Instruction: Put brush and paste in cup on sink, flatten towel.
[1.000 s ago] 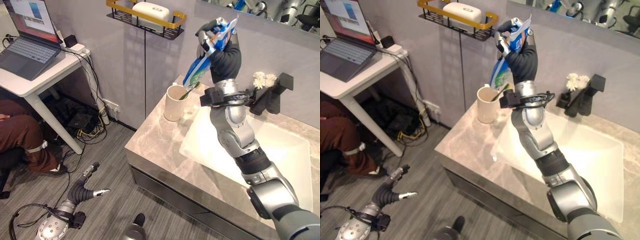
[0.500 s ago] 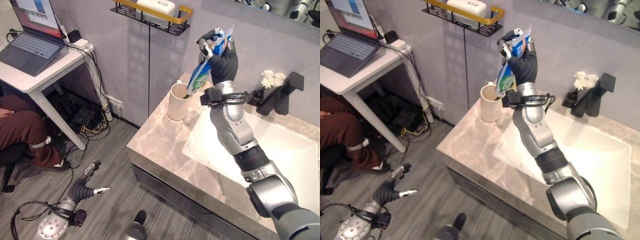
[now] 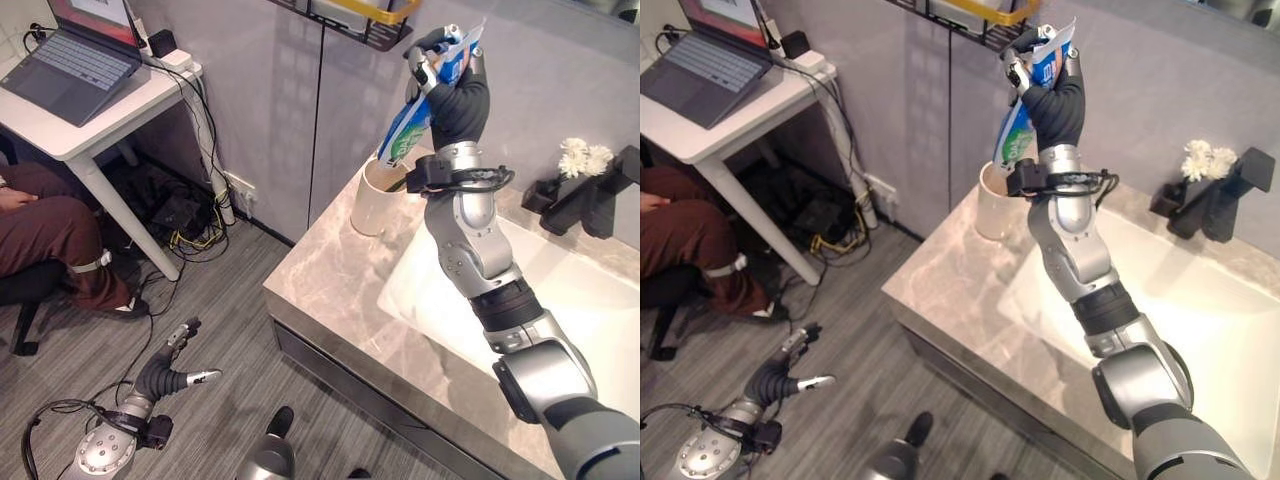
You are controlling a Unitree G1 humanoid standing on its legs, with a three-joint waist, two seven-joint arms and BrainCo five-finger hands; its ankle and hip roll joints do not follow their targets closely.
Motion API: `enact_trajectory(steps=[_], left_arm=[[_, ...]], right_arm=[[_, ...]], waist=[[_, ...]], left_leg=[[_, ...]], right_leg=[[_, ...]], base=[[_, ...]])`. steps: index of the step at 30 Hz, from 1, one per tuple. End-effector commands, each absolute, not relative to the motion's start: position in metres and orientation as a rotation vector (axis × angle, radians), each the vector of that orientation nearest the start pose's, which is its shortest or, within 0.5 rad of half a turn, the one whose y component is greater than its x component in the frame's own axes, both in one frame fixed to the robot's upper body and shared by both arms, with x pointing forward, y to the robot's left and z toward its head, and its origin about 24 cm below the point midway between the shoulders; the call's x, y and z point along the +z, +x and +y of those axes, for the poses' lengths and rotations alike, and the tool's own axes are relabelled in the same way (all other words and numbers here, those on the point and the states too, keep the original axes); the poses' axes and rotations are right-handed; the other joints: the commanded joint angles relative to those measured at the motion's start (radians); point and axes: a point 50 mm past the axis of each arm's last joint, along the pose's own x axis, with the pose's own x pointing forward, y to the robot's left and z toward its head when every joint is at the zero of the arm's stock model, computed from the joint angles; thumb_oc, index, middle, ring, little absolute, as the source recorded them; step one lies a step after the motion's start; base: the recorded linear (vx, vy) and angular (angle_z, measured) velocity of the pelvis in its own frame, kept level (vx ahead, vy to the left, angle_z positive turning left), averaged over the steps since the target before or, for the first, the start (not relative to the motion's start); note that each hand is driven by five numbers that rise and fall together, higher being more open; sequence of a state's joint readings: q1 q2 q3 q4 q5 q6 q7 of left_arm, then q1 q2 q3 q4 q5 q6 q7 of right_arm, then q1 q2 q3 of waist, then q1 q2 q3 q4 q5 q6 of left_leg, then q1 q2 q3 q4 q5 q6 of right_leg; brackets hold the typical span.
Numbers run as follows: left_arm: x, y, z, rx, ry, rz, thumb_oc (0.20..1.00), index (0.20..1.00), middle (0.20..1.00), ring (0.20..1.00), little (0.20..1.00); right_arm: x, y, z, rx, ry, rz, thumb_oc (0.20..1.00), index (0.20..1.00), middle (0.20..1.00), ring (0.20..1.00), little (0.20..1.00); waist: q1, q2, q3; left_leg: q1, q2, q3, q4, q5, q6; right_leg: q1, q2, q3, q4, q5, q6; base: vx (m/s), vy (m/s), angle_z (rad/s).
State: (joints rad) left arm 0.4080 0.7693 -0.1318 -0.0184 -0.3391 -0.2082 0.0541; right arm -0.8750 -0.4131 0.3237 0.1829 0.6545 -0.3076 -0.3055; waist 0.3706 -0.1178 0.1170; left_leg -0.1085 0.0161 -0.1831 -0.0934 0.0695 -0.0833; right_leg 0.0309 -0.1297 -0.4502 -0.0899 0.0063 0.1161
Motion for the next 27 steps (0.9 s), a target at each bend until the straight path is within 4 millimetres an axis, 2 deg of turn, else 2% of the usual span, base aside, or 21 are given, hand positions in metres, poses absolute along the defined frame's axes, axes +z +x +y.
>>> enact_trajectory(steps=[1,20,27], left_arm=[[0.032,0.165,0.271,-0.102,0.384,0.190,1.000,1.000,1.000,1.000,1.000],[0.034,0.167,0.271,-0.071,0.384,0.167,1.000,1.000,1.000,1.000,1.000],[0.031,0.166,0.270,-0.060,0.372,0.173,1.000,1.000,1.000,1.000,1.000]], right_arm=[[0.318,0.330,-0.125,0.212,0.241,-0.926,0.200,0.200,0.200,0.200,0.200],[0.315,0.338,-0.122,0.235,0.181,-0.871,0.200,0.200,0.200,0.200,0.200],[0.307,0.345,-0.122,0.227,0.178,-0.829,0.200,0.200,0.200,0.200,0.200]], waist=[[0.009,-0.030,-0.048],[-0.011,-0.037,-0.037],[-0.018,-0.038,-0.034]], left_leg=[[-0.047,-0.019,0.017,0.006,0.023,0.026],[-0.052,-0.015,0.032,0.006,0.020,0.029],[-0.052,-0.013,0.037,0.006,0.019,0.031]], right_leg=[[0.020,-0.059,0.016,0.003,0.067,0.044],[0.002,-0.057,0.031,0.003,0.074,0.044],[-0.004,-0.057,0.039,0.003,0.077,0.044]], base=[[0.00,0.000,0.00],[0.00,0.000,0.00],[0.00,0.000,0.00]])
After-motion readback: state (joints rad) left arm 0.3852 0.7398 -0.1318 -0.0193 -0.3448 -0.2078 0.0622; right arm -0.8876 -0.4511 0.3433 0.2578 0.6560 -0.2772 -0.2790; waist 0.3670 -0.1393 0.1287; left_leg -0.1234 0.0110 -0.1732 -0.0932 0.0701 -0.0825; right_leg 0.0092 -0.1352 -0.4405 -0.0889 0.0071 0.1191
